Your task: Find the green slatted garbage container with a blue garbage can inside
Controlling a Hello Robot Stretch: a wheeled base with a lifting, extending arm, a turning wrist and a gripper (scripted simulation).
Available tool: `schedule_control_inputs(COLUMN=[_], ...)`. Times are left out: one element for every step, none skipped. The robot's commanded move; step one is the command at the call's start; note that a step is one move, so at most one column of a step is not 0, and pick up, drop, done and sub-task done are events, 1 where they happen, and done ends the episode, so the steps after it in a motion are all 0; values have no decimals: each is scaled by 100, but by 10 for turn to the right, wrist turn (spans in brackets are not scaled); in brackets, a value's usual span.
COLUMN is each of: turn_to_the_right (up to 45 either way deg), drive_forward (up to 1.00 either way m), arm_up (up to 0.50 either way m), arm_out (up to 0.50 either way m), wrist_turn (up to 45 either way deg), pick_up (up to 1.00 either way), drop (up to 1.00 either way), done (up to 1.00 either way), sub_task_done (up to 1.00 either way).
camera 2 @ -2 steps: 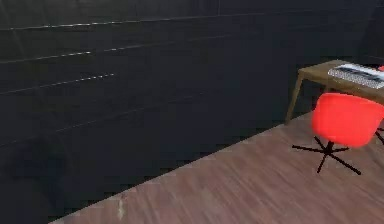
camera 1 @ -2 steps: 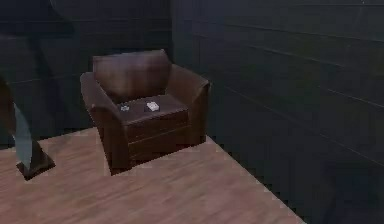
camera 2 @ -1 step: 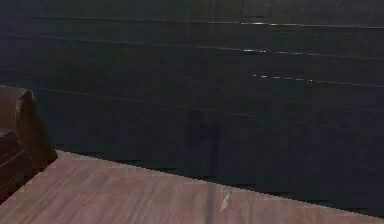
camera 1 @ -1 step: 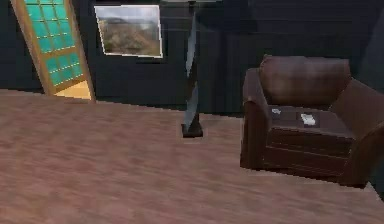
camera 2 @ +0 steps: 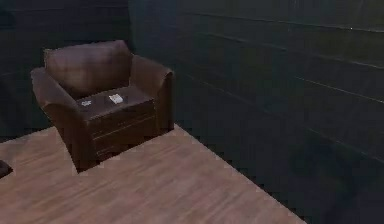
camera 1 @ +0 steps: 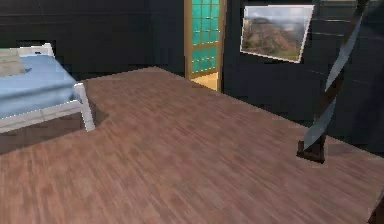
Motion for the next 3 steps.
schedule_control_inputs(turn_to_the_right=[-30,0,0], drive_forward=[0,100,100], arm_up=[0,0,0], arm_out=[0,0,0], wrist_turn=[0,0,0], pick_up=[0,0,0], drop=[0,0,0], done=[0,0,0], sub_task_done=[0,0,0])
